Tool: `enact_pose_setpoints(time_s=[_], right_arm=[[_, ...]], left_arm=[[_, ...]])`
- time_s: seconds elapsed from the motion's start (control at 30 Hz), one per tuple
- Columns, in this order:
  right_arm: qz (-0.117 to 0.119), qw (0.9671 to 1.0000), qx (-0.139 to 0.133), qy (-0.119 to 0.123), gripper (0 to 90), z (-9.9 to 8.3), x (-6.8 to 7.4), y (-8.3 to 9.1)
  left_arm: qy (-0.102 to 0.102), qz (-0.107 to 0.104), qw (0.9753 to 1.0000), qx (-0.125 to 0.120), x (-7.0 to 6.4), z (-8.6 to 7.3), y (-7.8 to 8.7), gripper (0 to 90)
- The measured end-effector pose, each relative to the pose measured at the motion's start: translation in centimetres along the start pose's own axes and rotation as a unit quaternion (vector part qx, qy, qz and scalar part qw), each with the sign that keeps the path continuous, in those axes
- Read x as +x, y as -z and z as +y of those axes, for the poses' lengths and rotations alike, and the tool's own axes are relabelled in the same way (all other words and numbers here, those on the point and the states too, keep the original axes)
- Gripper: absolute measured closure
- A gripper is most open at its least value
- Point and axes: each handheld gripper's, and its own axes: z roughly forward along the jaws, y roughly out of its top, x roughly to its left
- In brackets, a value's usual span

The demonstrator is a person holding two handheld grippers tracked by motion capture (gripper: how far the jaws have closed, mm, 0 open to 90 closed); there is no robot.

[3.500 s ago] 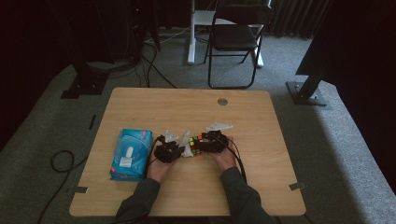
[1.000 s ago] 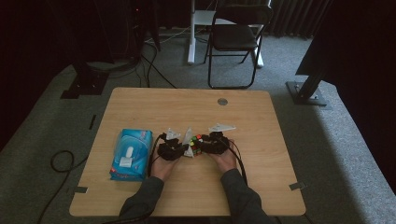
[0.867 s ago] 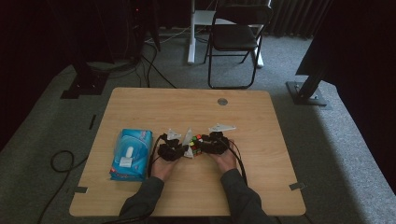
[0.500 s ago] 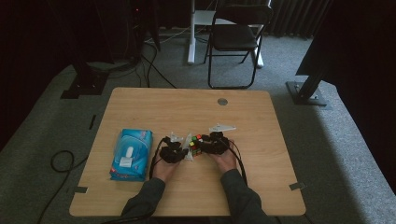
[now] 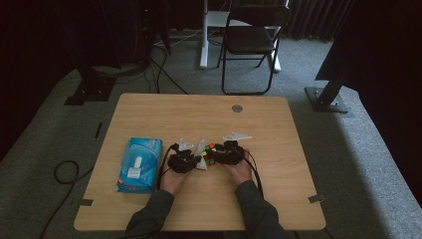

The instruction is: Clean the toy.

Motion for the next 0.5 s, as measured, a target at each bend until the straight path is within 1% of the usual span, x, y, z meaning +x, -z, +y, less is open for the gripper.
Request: enact_pose_setpoints(time_s=[0.1, 0.23, 0.5], right_arm=[[0.0, 1.0, 0.0, 0.0, 50.4, 0.0, -0.01, 0.0], [0.0, 1.0, 0.001, 0.0, 50.5, 0.02, -0.01, 0.0], [0.0, 1.0, 0.001, -0.001, 50.4, 0.01, -0.01, 0.0]], left_arm=[[-0.001, -0.008, 1.0, -0.005, -0.33, 0.08, 0.3, 81.2], [-0.009, -0.009, 0.9999, -0.004, -0.57, 0.06, 0.32, 81.2], [-0.006, -0.013, 0.9999, 0.0, -0.67, -0.48, 0.05, 81.2]])
